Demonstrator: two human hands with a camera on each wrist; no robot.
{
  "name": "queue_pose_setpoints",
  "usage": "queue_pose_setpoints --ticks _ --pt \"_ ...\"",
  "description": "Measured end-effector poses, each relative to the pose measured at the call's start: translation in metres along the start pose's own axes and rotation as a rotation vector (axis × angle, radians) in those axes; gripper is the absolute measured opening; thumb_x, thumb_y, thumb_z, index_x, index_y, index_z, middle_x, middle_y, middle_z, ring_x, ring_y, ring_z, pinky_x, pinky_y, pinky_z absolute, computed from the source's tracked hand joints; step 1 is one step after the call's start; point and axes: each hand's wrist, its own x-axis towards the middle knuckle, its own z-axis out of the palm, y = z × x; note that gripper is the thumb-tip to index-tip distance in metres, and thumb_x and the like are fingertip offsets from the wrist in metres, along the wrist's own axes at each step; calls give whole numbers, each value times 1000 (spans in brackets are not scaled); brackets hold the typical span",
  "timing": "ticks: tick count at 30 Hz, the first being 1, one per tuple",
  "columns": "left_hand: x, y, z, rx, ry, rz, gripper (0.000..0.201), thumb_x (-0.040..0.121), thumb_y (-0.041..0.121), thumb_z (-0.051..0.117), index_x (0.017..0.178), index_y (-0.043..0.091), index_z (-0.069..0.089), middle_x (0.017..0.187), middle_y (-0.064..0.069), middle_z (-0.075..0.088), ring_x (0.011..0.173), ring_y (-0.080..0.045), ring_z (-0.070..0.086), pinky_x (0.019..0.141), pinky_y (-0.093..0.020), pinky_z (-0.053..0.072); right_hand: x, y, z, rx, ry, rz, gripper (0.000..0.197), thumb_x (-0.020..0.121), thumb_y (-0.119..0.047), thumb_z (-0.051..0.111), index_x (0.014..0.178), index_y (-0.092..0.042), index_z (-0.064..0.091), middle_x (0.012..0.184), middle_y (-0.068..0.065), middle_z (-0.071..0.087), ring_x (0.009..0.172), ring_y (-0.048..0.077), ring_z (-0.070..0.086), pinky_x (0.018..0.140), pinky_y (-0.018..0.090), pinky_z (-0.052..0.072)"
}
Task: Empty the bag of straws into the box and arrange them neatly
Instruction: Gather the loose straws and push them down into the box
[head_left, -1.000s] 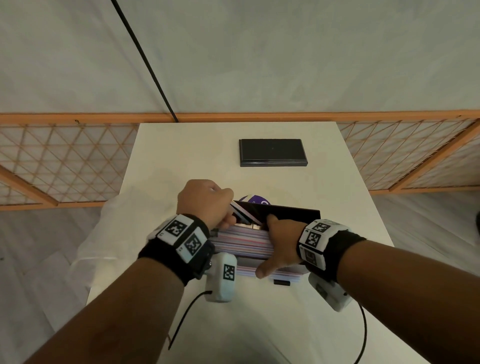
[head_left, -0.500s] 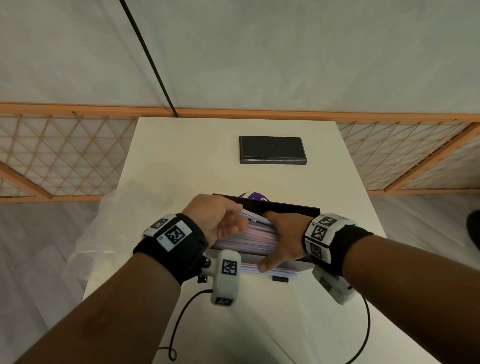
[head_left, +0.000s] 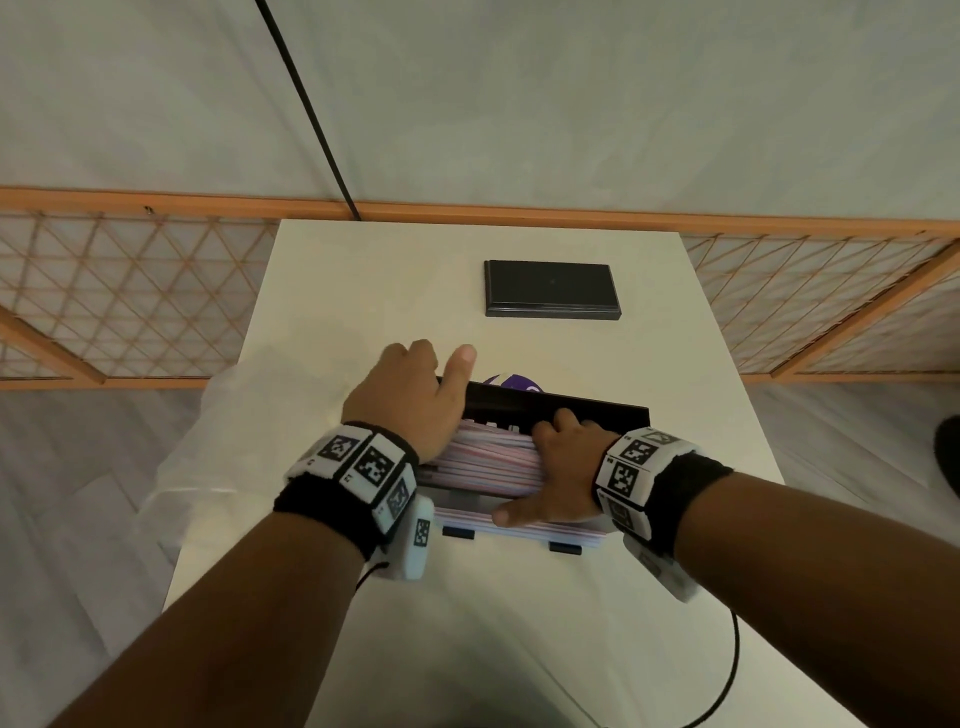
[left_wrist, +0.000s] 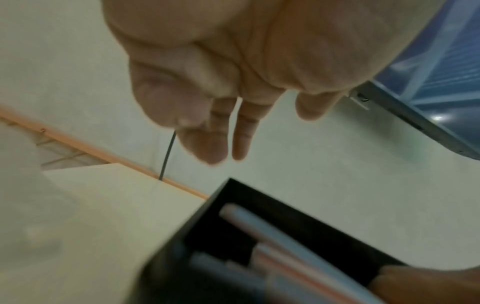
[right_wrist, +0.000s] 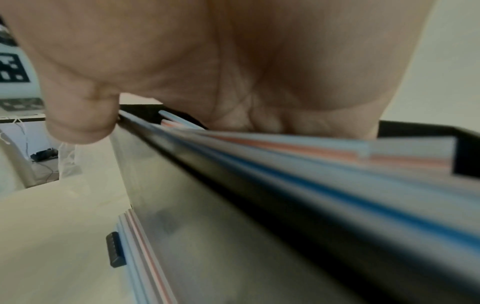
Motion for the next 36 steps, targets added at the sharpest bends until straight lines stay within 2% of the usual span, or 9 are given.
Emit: queue_pose_setpoints --ticks 6,12,15,18,21,24,28,33,36 --pt "1 -9 31 -427 -270 -58 62 111 50 21 166 24 12 173 -1 18 159 -19 20 127 -34 13 -4 6 2 57 -12 -13 120 55 -84 70 146 -16 32 135 4 52 118 25 55 103 39 46" --pt "-19 -19 38 -339 -236 -68 61 111 45 27 162 13 21 167 -8 30 152 -23 32 121 -34 24 -5 6 11 76 16 -133 104 54 -73 79 139 -28 41 131 -4 56 116 22 56 102 42 47" --pt "-17 -14 27 -274 -60 -2 59 110 44 33 157 7 35 162 -11 37 150 -25 35 121 -35 25 -2 7 19 84 14 -134 113 49 -79 75 145 -35 32 136 -9 52 122 21 53 107 46 42" --pt "-18 -1 10 -215 94 218 49 101 49 46 127 10 61 127 -3 61 119 -20 56 99 -31 42 -2 8 19 97 12 -127 114 48 -81 73 145 -37 31 137 -10 50 125 21 51 109 49 39" --pt "-27 13 2 -180 -132 303 49 84 57 56 113 18 64 109 4 63 100 -14 59 87 -31 48 -8 10 16 71 74 -122 112 46 -83 70 141 -36 32 138 -11 48 127 25 48 111 62 26" --pt "-34 16 9 -30 -377 282 64 80 56 72 130 21 55 129 7 53 114 -13 55 101 -34 49 -19 14 15 39 157 -88 110 50 -83 68 138 -29 31 140 -8 45 128 25 45 111 59 26" --pt "-37 10 16 30 -275 330 73 78 49 77 140 20 49 137 5 48 126 -16 49 108 -40 47 -37 21 22 15 276 -101 110 62 -80 63 148 -25 23 153 -7 30 141 25 28 118 54 18" --pt "-32 8 22 123 -381 305 105 68 67 51 161 27 23 173 3 11 161 -21 -2 129 -48 2 -39 24 36 31 181 -97 108 71 -81 53 152 -19 17 161 1 21 148 27 20 120 55 12" --pt "-32 -3 28 48 -380 371 103 69 61 60 160 24 27 171 1 17 160 -20 3 127 -43 4 -44 29 38 151 341 -158 87 75 -65 61 145 -20 35 152 2 36 141 28 34 117 50 25"
